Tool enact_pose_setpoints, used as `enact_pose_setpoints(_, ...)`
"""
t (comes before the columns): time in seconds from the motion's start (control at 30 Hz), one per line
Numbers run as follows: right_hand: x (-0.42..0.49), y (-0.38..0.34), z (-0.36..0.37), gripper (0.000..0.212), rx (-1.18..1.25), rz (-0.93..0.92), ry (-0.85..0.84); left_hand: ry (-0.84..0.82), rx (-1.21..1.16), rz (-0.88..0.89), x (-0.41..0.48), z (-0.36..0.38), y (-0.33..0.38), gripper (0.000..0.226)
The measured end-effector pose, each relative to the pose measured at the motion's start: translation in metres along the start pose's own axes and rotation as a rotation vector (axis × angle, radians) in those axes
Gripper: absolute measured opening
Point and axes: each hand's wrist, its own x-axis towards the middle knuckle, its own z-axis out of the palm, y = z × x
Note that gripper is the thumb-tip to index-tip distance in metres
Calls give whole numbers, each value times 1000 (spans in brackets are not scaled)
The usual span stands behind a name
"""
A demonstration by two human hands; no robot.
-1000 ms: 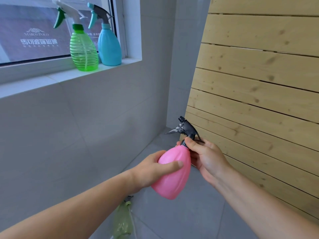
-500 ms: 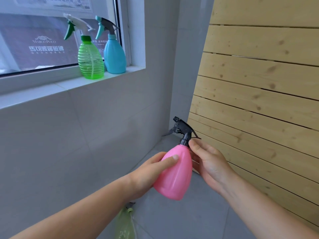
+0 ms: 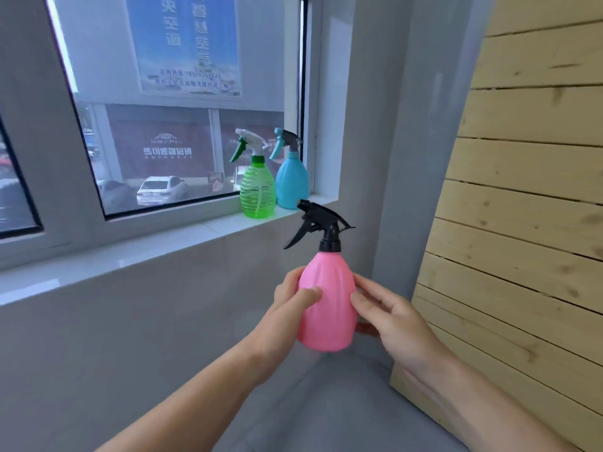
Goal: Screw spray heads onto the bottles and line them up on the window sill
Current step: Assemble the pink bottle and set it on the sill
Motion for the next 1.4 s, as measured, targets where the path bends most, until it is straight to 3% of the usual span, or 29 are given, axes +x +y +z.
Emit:
enact_pose_setpoints(0.2, 89, -49, 73, 34, -8, -80, -181, 138, 11, 157, 24, -90, 56, 51)
enact_pose_setpoints(0.33, 145, -68, 117, 47, -82, -145, -179, 249, 135, 245, 39, -141, 82, 45)
enact_pose_setpoints(0.47, 181, -71, 148, 39, -94, -148, -154, 375, 224, 214, 58, -172, 94, 50)
enact_pose_setpoints(0.6, 202, -63, 165, 44, -99, -120, -101, 381, 253, 168, 72, -188, 96, 51)
enact_pose_setpoints(0.73, 211, -58, 174, 35, -84, -113, -80, 414, 299, 137, 83, -200, 92, 55)
enact_pose_setpoints(1.4, 230, -54, 185, 43, -160, -105, -44, 507, 302, 184, 102, -207, 78, 58)
